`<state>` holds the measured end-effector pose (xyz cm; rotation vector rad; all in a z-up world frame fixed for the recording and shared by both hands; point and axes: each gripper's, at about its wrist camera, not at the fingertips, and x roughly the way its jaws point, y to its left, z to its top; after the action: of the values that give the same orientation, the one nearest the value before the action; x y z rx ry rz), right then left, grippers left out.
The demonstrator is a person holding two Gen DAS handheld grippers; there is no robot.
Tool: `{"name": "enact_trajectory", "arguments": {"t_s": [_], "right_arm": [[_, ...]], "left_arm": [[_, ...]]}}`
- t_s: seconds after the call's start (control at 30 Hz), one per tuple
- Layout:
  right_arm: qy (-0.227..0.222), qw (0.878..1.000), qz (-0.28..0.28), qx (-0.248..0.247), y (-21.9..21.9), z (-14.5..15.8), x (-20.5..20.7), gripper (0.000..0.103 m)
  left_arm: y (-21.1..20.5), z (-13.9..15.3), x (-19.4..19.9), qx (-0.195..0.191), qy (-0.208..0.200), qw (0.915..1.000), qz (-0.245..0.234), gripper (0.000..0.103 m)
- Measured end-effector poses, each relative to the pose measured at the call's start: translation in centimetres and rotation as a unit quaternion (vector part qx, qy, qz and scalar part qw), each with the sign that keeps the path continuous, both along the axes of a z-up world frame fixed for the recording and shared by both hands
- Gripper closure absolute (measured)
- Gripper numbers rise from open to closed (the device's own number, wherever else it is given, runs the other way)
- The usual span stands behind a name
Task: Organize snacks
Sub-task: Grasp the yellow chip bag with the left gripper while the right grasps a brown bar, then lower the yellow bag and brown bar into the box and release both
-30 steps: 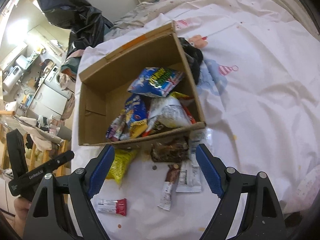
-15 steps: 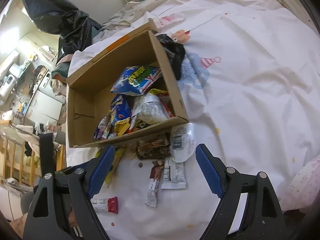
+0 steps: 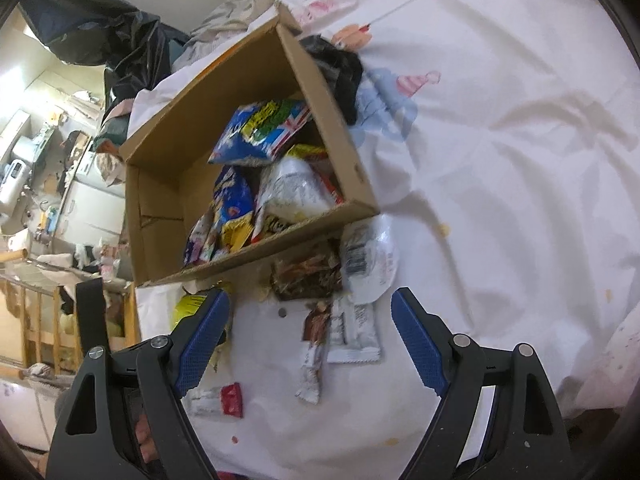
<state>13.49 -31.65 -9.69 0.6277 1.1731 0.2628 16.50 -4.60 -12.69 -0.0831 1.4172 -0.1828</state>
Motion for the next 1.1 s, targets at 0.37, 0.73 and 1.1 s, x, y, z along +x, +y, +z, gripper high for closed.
{"name": "enact_trajectory", "arguments": {"t_s": [0.37,0.73,1.1], "right_arm": [[0.129,0.990,0.060,0.024,3.6,-5.6,0.4,0.051],[0.139,0.979,0.119,-0.092,8.3,-6.8,1.0,0.081],[0.101,0.976,0.184,-0.052,9.8,-5.2,-1.4,0.087]], "left_arm": [[5.4,4.5,-3.4,-0.008,-0.031,0.9981,0.053,0.055],[6.4,5.5,-2.6,0.003,-0.066,0.9955,0.068,0.056],[6.6,5.2,-2.8,0.015,-0.066,0.9952,0.071,0.056]]}}
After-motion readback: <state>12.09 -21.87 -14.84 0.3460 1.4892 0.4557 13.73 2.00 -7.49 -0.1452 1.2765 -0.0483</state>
